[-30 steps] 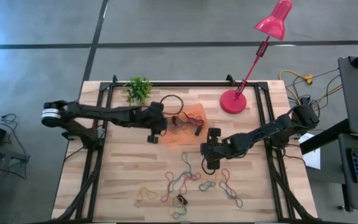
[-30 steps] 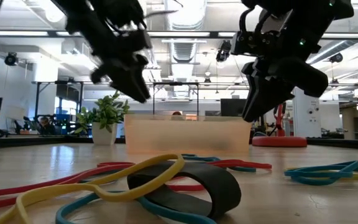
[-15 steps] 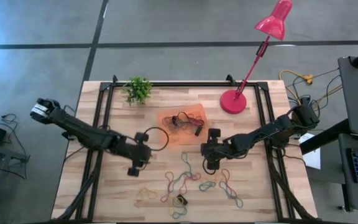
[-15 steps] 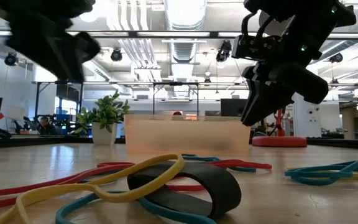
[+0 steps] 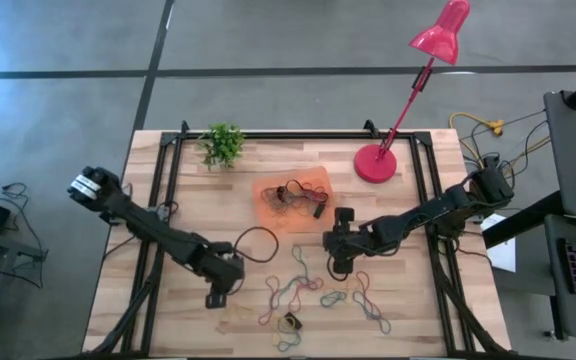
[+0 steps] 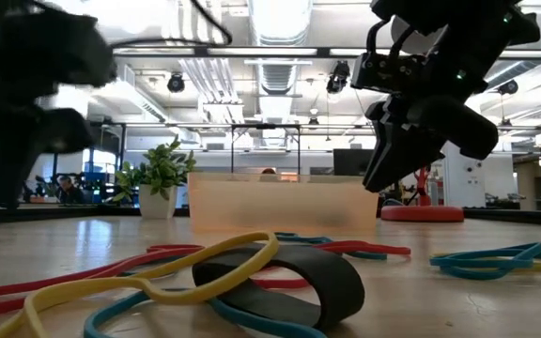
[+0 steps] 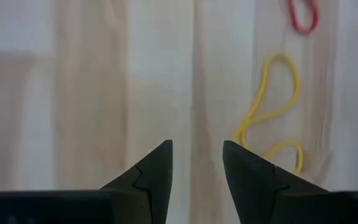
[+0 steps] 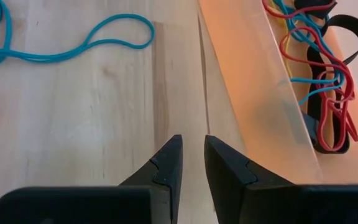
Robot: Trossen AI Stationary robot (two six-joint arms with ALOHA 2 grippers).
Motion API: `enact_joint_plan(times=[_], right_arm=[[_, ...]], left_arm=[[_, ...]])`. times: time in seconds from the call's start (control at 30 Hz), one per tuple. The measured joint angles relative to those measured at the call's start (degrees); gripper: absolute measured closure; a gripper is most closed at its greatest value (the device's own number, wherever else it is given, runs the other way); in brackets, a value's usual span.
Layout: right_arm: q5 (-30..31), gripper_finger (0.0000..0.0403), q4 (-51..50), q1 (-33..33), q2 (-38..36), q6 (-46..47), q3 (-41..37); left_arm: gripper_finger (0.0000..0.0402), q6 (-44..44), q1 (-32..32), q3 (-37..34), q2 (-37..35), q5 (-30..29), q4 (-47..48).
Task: Pick and place rubber bands into bin
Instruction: Put the yellow rubber band into the orange bin
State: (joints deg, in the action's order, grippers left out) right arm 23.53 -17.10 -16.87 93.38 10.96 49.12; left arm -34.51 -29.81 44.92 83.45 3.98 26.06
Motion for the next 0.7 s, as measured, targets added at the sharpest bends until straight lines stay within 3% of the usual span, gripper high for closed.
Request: enact_joint_plan(times=[0.3,0.7], right_arm=[[-0.04,0.0346,-0.28,-0.12,-1.54,-0.94,0.0],[-0.03,0.0346,-0.48,-0.12,-2.05,-1.53,-0.04]], left_arm=[[0.0276,-5.82,-2.48,0.05,4.05,3.33,-4.31],[0.0276,-8.65,-4.94,0.05,4.28,0.18,-7.13]])
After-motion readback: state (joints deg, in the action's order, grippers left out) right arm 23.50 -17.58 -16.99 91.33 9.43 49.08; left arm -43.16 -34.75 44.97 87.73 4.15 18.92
